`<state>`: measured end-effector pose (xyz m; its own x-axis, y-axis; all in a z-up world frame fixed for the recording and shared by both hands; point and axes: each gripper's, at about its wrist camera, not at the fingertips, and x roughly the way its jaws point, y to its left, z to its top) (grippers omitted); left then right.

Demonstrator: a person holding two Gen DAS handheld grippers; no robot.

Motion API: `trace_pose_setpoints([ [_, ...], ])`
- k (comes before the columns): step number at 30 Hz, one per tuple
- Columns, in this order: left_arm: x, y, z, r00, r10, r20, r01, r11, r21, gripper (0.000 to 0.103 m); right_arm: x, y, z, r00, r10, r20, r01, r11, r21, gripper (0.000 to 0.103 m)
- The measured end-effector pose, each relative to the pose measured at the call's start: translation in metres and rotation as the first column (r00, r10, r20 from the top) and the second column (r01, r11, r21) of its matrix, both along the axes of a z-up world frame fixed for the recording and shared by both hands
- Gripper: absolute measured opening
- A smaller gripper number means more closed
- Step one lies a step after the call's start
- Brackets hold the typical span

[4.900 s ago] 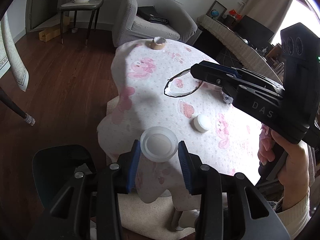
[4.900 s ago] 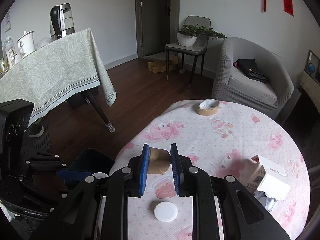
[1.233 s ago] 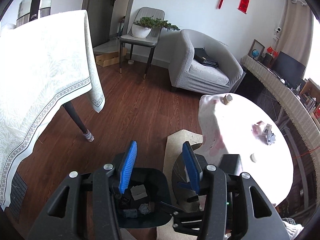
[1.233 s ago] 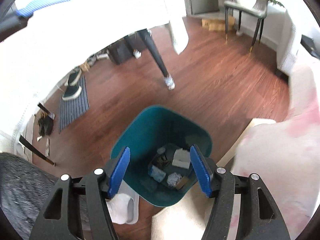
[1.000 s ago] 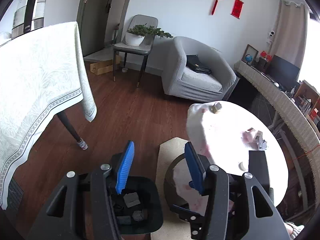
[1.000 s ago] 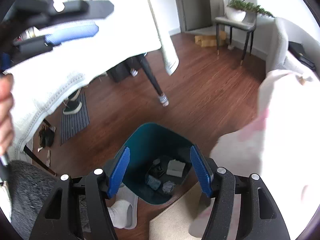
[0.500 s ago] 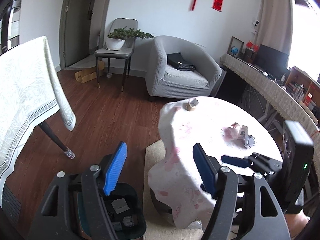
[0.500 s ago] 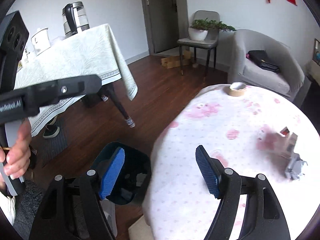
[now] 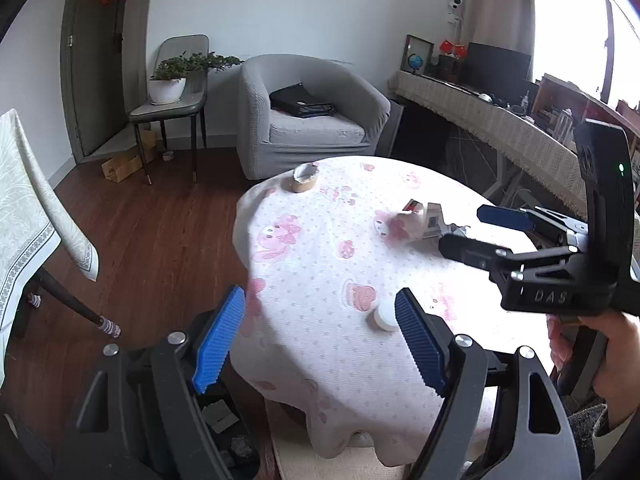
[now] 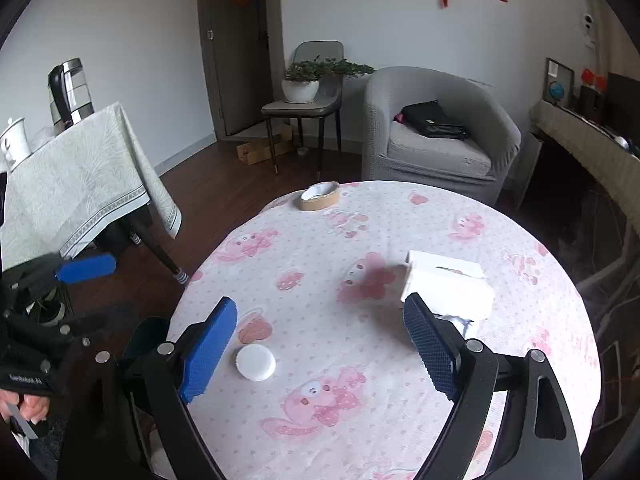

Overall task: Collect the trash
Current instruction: 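Grasp the small white cap with the left tool while the right tool grasps the white box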

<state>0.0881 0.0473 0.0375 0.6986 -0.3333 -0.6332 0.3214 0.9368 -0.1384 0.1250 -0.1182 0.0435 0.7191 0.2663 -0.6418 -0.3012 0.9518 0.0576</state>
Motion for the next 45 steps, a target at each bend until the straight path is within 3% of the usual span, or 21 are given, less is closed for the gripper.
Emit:
trace_pose_setpoints([
  [8, 0.005, -0.036, -0.025, 0.996, -0.082, -0.035, 0.083, 0.996, 0.041, 0.08, 0.004, -0.041, 0.005, 0.993, -0.121, 0.01, 0.121, 0.993, -0.012, 0.09],
  [14, 0.016, -0.053, -0.048, 0.992, -0.1, -0.073, 0.102, 0.995, 0.021, 0.08, 0.014, -0.065, -0.003, 0.983, -0.181, -0.013, 0.181, 0.983, -0.008, 0.091],
  [20, 0.02, -0.074, -0.067, 0.989, -0.127, -0.078, 0.135, 0.985, 0.103, 0.076, 0.023, -0.078, -0.007, 0.975, -0.22, -0.029, 0.22, 0.976, -0.003, 0.091],
  [29, 0.028, -0.074, -0.072, 0.991, -0.096, -0.096, 0.103, 0.992, 0.07, 0.064, 0.034, -0.074, -0.011, 0.977, -0.207, -0.042, 0.207, 0.978, -0.018, 0.092],
  [31, 0.027, -0.076, -0.071, 0.992, -0.088, -0.089, 0.095, 0.993, 0.077, 0.054, 0.037, -0.073, -0.011, 0.98, -0.193, -0.05, 0.194, 0.981, 0.0, 0.092],
  [32, 0.028, -0.077, -0.071, 0.992, -0.087, -0.09, 0.094, 0.993, 0.074, 0.044, 0.04, -0.072, -0.011, 0.98, -0.192, -0.049, 0.193, 0.981, 0.001, 0.092],
  [36, 0.029, -0.084, -0.071, 0.992, -0.09, -0.084, 0.097, 0.991, 0.089, 0.033, 0.05, -0.064, -0.011, 0.98, -0.194, -0.036, 0.192, 0.981, -0.034, 0.094],
  [45, 0.035, -0.075, -0.066, 0.991, -0.093, -0.098, 0.095, 0.995, 0.014, 0.032, 0.077, -0.055, -0.031, 0.972, -0.228, -0.058, 0.219, 0.966, -0.134, 0.095],
])
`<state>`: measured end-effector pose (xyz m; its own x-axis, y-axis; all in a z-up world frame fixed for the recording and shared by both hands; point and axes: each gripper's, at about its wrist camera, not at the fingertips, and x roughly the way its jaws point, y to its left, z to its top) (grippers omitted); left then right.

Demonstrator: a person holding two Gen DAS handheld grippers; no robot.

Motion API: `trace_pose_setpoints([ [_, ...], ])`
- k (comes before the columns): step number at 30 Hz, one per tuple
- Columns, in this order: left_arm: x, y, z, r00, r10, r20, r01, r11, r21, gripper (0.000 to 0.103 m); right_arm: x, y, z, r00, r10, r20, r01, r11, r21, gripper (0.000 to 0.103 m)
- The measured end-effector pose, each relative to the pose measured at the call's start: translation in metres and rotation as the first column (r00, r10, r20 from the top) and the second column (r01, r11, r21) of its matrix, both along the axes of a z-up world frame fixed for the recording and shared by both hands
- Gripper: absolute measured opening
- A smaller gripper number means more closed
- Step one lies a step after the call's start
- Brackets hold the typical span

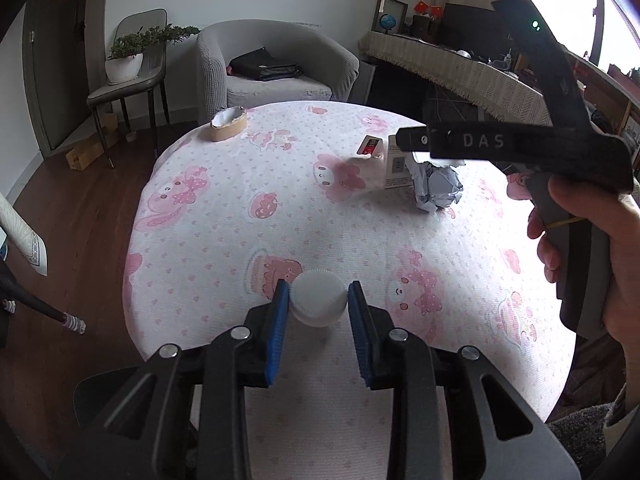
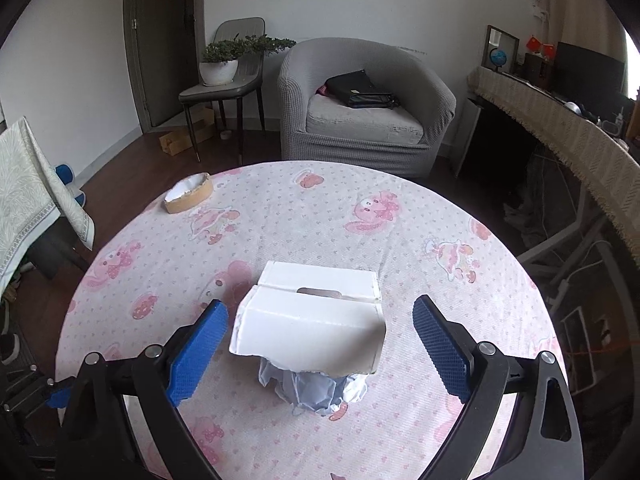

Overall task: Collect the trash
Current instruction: 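Grasp the small white cap with the left tool while the right tool grasps the white box, then carry the cap and white box in both tools over the teal bin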

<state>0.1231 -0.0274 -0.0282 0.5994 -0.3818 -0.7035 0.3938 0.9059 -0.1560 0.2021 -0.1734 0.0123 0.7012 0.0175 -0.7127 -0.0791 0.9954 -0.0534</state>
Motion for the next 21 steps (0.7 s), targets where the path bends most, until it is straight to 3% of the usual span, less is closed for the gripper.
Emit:
trace_pose_setpoints([
  [3, 0.0, 0.003, 0.004, 1.0, 0.002, -0.006, -0.002, 1.0, -0.026, 0.032, 0.004, 0.001, -0.007, 1.0, 0.005, -0.017, -0.005, 1.0, -0.02, 0.094],
  [6, -0.001, 0.005, 0.003, 1.0, 0.002, -0.015, -0.002, 1.0, -0.029, 0.032, 0.005, 0.006, -0.009, 1.0, 0.017, -0.02, -0.018, 0.999, -0.037, 0.079],
  [21, -0.01, 0.041, 0.011, 0.999, 0.031, -0.012, -0.032, 0.998, -0.056, 0.032, -0.003, 0.01, 0.023, 0.999, 0.025, 0.04, -0.03, 0.991, 0.127, 0.079],
])
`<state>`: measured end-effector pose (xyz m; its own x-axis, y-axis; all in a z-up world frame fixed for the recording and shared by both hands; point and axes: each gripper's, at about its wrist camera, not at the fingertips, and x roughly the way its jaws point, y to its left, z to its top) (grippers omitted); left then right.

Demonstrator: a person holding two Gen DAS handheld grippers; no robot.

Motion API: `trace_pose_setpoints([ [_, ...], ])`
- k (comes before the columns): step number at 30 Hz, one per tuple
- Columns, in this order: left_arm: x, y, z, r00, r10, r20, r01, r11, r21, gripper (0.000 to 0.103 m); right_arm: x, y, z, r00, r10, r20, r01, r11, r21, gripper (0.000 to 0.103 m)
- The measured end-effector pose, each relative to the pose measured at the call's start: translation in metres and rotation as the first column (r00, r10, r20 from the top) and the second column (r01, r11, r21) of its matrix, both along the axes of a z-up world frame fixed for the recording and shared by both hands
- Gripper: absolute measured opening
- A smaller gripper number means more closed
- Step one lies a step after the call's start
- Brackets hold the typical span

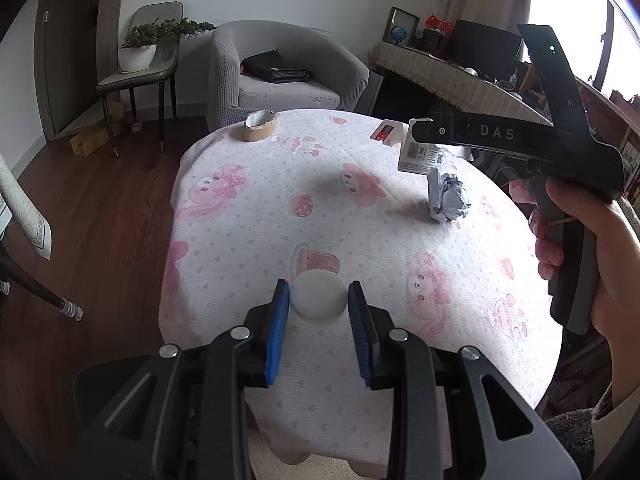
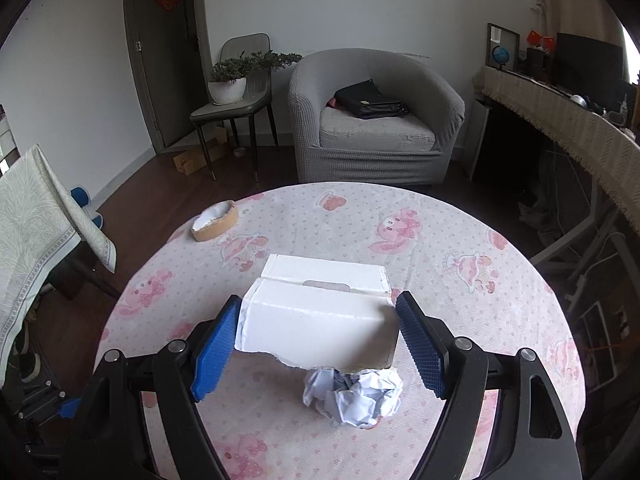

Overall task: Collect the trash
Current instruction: 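Carry the cap and white box in both tools over the teal bin, then open the left tool to drop the white cap into the bin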

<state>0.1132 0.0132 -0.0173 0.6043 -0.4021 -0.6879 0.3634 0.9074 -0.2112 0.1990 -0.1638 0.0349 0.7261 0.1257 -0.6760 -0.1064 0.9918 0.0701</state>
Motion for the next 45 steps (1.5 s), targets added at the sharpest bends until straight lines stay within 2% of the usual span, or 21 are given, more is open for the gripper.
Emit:
trace_pose_setpoints([
  [7, -0.004, 0.031, 0.005, 0.999, 0.048, 0.005, -0.048, 0.999, -0.013, 0.032, -0.002, 0.021, 0.007, 0.998, 0.069, -0.008, -0.068, 0.994, 0.085, 0.079],
  [15, -0.01, 0.073, 0.005, 0.993, 0.121, -0.003, -0.121, 0.993, -0.002, 0.032, -0.006, 0.052, 0.011, 0.987, 0.159, -0.017, -0.153, 0.968, 0.197, 0.079],
  [21, -0.014, 0.107, -0.004, 0.983, 0.183, -0.025, -0.182, 0.983, 0.026, 0.032, -0.01, 0.083, 0.011, 0.974, 0.227, -0.024, -0.216, 0.952, 0.215, 0.079],
  [32, -0.021, 0.155, -0.04, 0.957, 0.266, -0.112, -0.257, 0.962, 0.088, 0.032, -0.022, 0.166, 0.009, 0.92, 0.39, -0.037, -0.375, 0.904, 0.205, 0.079],
  [37, -0.022, 0.173, -0.062, 0.944, 0.292, -0.154, -0.272, 0.952, 0.137, 0.032, -0.023, 0.195, 0.003, 0.896, 0.44, -0.052, -0.419, 0.879, 0.227, 0.079],
  [45, -0.025, 0.203, -0.096, 0.913, 0.326, -0.246, -0.29, 0.942, 0.17, 0.032, -0.026, 0.241, -0.011, 0.858, 0.505, -0.091, -0.477, 0.851, 0.222, 0.079],
])
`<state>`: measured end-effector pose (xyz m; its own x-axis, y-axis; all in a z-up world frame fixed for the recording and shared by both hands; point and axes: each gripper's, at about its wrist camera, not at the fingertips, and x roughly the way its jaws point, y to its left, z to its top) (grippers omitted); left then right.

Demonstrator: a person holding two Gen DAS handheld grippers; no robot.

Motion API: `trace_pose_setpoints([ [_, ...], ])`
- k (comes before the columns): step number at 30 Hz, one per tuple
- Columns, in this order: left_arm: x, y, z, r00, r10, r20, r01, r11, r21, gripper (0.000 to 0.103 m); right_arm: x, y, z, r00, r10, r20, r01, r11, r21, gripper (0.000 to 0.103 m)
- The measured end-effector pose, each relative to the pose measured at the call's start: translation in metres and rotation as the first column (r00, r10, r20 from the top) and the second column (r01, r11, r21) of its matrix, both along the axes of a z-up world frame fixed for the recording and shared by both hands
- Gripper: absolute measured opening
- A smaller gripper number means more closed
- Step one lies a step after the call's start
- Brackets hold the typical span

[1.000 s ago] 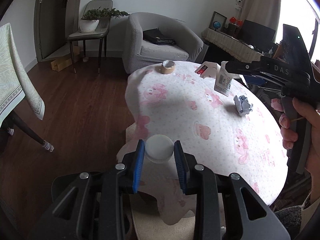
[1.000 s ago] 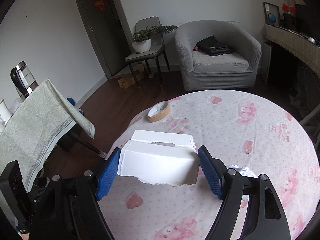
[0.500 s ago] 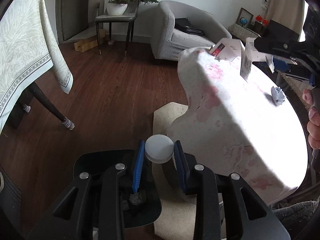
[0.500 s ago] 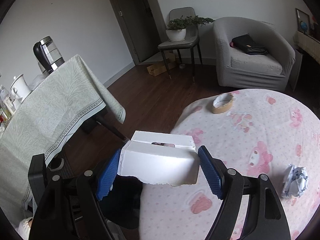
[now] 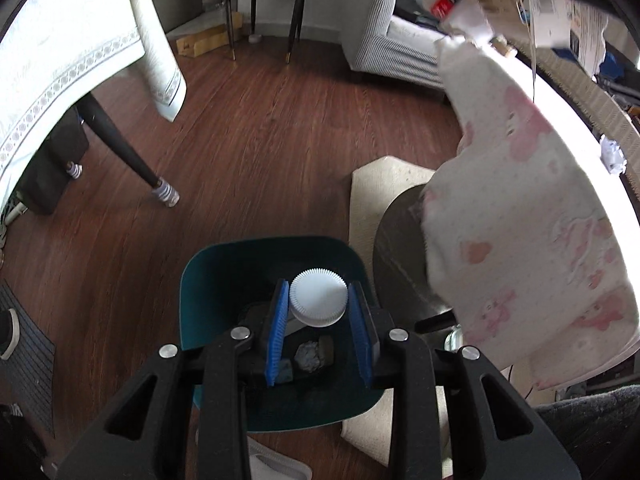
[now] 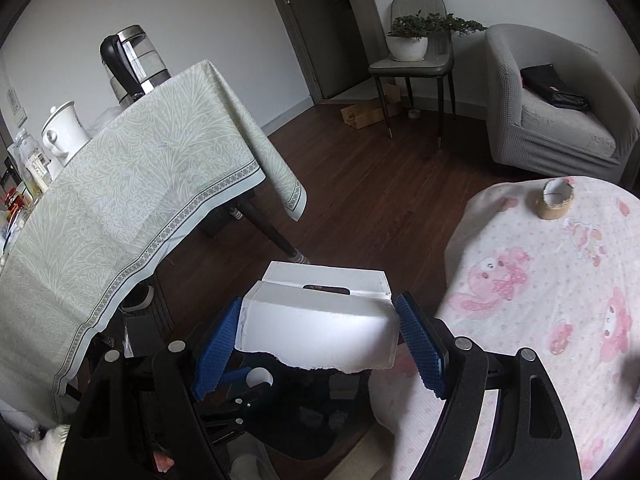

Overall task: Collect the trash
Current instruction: 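Open the left tool to drop the white cap into the bin, then open the right tool to drop the white box into the bin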

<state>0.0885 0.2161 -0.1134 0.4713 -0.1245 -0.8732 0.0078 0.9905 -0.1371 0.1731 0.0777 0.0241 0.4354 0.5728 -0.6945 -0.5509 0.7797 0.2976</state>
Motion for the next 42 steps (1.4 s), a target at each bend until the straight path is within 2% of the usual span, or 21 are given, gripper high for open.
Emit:
trace_pose_setpoints([
  [4, -0.005, 0.006, -0.016, 1.0, 0.003, -0.027, -0.002, 0.999, 0.037, 0.032, -0.001, 0.017, -0.009, 0.999, 0.029, -0.016, -0.029, 0.999, -0.017, 0.079],
  [13, -0.011, 0.024, -0.045, 0.992, 0.013, -0.127, -0.006, 0.998, 0.057, 0.033, -0.001, 0.047, -0.026, 0.997, 0.067, -0.044, -0.068, 0.997, -0.039, 0.079],
  [16, -0.013, 0.03, -0.051, 0.99, 0.027, -0.136, -0.018, 0.997, 0.069, 0.033, 0.001, 0.055, -0.031, 0.996, 0.075, -0.054, -0.078, 0.996, -0.05, 0.079],
  [22, -0.018, 0.046, -0.052, 0.991, 0.043, -0.128, -0.034, 0.997, 0.07, 0.046, 0.001, 0.069, -0.042, 0.993, 0.096, -0.075, -0.101, 0.993, -0.069, 0.079],
  [26, -0.02, 0.058, -0.043, 0.992, 0.077, -0.101, -0.071, 0.996, 0.061, 0.048, -0.004, 0.079, -0.049, 0.991, 0.105, -0.08, -0.112, 0.99, -0.082, 0.079],
  [36, -0.034, 0.079, 0.014, 0.991, 0.122, 0.05, -0.122, 0.993, -0.004, 0.061, -0.009, 0.105, -0.078, 0.985, 0.128, -0.113, -0.145, 0.977, -0.155, 0.079],
  [42, -0.04, 0.089, 0.042, 0.983, 0.148, 0.107, -0.147, 0.989, -0.019, 0.062, -0.005, 0.111, -0.107, 0.981, 0.109, -0.163, -0.14, 0.972, -0.189, 0.079],
])
